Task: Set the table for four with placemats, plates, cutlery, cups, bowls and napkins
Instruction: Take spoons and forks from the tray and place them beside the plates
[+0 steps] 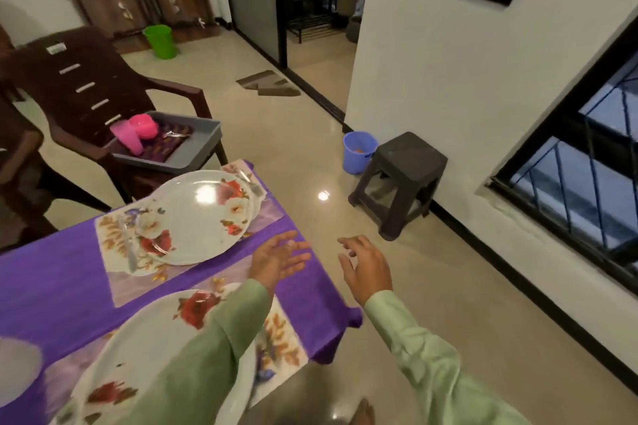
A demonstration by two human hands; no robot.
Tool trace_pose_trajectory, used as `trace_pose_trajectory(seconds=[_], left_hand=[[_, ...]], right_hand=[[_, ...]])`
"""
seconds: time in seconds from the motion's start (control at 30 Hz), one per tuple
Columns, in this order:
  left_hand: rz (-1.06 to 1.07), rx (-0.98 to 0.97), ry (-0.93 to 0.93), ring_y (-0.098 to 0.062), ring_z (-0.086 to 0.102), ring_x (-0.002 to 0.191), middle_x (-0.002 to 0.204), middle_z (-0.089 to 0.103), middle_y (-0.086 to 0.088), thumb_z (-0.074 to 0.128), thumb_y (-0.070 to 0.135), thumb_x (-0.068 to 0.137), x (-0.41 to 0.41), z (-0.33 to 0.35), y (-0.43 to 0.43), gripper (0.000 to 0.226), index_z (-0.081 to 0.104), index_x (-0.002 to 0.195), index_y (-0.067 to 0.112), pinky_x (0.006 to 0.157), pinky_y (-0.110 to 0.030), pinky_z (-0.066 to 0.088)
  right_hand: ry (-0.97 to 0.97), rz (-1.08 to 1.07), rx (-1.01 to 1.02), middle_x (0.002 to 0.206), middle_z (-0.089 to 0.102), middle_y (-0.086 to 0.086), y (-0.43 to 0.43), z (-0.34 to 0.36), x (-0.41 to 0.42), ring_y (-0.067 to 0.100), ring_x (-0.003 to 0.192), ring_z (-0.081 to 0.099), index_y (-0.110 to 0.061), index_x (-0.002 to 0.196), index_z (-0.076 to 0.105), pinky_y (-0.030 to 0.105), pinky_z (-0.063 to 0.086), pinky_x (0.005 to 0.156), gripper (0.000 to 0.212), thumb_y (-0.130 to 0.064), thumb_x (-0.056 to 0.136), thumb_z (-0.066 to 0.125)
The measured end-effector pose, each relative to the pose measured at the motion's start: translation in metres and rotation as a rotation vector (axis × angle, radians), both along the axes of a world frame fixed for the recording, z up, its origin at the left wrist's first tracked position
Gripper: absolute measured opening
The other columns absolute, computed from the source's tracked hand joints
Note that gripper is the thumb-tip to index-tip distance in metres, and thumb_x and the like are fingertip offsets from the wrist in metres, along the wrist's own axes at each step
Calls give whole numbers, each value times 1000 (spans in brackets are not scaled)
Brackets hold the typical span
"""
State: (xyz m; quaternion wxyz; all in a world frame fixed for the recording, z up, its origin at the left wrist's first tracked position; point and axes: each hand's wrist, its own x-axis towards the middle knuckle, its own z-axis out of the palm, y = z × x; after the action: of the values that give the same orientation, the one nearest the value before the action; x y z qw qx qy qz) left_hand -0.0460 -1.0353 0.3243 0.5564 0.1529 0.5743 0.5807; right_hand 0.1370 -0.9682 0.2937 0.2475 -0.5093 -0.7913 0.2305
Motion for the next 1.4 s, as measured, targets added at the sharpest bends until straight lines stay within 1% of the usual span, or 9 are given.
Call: trace_pose_trajectory(seconds=[0.1, 0.2, 0.37, 0.43, 0.7, 0.8, 0.97, 1.13, 1.4], left_hand=[[16, 3, 21, -20, 73, 71, 100, 70, -15, 50, 4, 98, 32, 9, 52, 23, 56, 120, 6, 67, -29, 58], [17, 22, 72, -19, 73, 74, 104, 69, -16, 46, 6, 100, 47, 15, 94, 22, 55, 121, 7, 66, -27, 59], [86, 34, 102, -26, 72, 83, 104, 71, -14, 51, 7, 99, 50, 16, 162, 23, 59, 120, 8, 86, -42, 54], [124, 44, 102, -29, 70, 86, 106, 71, -15, 51, 8, 99, 46, 12, 192, 23, 58, 120, 8, 88, -43, 53], [308, 20, 86, -21, 72, 81, 103, 71, -12, 49, 8, 101, 12, -19, 317, 21, 58, 119, 10, 77, -33, 55], [384, 23, 74, -22, 72, 80, 102, 72, -13, 50, 8, 100, -2, -10, 353, 20, 60, 117, 10, 78, -35, 55], [515, 11, 105, -18, 73, 73, 97, 71, -11, 49, 6, 100, -43, 6, 393, 19, 59, 116, 9, 73, -33, 56], [676, -12, 188, -18, 73, 76, 99, 72, -11, 50, 6, 100, -96, 12, 431, 18, 62, 111, 13, 69, -30, 59], [885, -55, 236, -17, 71, 69, 86, 74, -3, 52, 5, 99, -212, 21, 495, 17, 62, 108, 14, 59, -25, 55]], right_hand=[[-5, 51, 22, 108, 63, -4, 63, 15, 34, 15, 91, 61, -20, 116, 68, 28, 49, 81, 30, -13, 87, 64], [0, 74, 30, 107, 64, 0, 125, 28, 54, 22, 91, 64, -17, 114, 69, 31, 51, 83, 30, -11, 85, 66], [38, 142, 15, 111, 64, 0, 212, 39, 58, 21, 98, 64, -17, 114, 69, 35, 52, 87, 30, -11, 85, 66], [33, 186, 13, 108, 64, -2, 246, 37, 56, 20, 98, 63, -19, 113, 69, 36, 52, 88, 29, -12, 85, 66], [-77, 344, -30, 112, 62, -6, 394, 39, 34, 12, 98, 61, -24, 121, 65, 35, 51, 88, 34, -15, 88, 65], [-53, 394, -68, 109, 60, -9, 448, 46, 0, 8, 93, 57, -23, 121, 66, 33, 50, 90, 33, -13, 90, 63], [11, 547, -62, 107, 61, -10, 503, 49, -83, 6, 89, 56, -23, 120, 67, 18, 43, 80, 34, -12, 88, 64], [46, 715, -86, 103, 61, -11, 546, 47, -188, 7, 85, 57, -26, 120, 66, 27, 50, 79, 36, -16, 86, 64], [40, 955, -94, 103, 60, -7, 626, 56, -354, 6, 85, 52, -24, 121, 65, 26, 48, 83, 36, -13, 87, 64]])
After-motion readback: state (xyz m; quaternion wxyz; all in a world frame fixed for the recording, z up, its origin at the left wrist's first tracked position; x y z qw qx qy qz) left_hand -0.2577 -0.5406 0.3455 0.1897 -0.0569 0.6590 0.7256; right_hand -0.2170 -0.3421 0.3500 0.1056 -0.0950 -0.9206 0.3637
